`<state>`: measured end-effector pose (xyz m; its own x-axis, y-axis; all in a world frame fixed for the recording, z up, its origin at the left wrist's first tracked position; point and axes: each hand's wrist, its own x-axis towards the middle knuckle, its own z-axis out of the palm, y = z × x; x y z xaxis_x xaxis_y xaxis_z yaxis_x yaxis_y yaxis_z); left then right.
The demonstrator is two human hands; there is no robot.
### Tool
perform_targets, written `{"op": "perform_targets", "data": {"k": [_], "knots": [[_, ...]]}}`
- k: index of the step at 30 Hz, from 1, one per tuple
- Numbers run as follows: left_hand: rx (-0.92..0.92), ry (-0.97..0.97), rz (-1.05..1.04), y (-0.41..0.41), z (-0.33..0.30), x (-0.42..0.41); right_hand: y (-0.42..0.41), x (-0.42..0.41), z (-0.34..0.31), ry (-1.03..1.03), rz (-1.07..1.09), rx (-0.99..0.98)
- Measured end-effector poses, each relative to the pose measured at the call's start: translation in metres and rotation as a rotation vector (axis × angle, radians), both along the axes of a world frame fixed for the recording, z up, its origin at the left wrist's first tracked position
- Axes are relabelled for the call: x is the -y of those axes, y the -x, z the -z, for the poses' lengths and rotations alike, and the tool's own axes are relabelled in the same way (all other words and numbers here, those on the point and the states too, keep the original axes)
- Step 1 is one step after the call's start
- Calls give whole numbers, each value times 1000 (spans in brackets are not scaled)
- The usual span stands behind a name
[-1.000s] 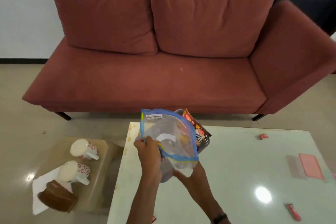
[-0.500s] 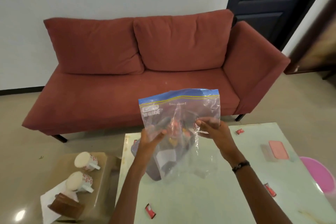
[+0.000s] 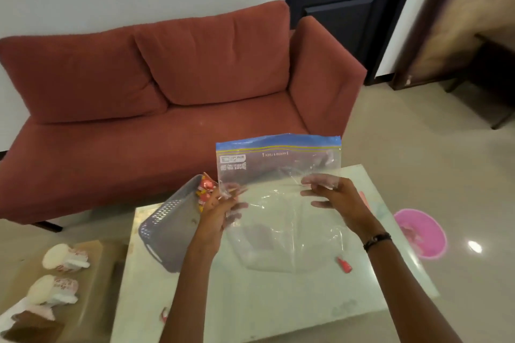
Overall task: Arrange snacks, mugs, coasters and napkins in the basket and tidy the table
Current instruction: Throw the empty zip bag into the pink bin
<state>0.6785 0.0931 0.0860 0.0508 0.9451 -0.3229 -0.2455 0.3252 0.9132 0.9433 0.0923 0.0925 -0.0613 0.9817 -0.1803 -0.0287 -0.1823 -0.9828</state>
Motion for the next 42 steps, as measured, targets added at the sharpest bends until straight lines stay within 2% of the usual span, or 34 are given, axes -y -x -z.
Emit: {"op": "perform_targets", "data": {"k": [4,6,8,11,14,18,20,22,26,28,30,35,38,42], "knots": [[289,144,-13,-65,14,2,-65,2,13,-8,56,-7],[415,224,14,-86,17,3,-95,0,19,-72,55,55],[408,326,37,-103,21,-1,-117,-4,21,-129,-16,136],[241,401,120,-123,36,-9,-133,-11,20,-260,-88,119],[116,440,119,-147,52,-12,-146,-24,32,-281,-122,116],[217,553,239,-165,75,-12,-160,-43,49,-264,-82,129],[173,520,295,-175,80,-14,-168,-47,61,-200,-110,113],[36,451,271,-190,89,-20,-187,-51,77,-131,-129,75],[-209,352,118,-227,104,-41,-239,-57,102,193,-71,-214],[-233,357,49,-254,113,-48,-270,-60,112,381,-23,-354],[-267,330,31,-289,126,-53,-301,-59,127,503,-73,-408],[-378,271,47,-403,187,-65,-386,-63,189,568,-156,-77],[-412,265,76,-478,230,-69,-440,-63,228,511,-14,143],[-459,251,252,-568,287,-65,-510,-59,294,468,169,437]]}}
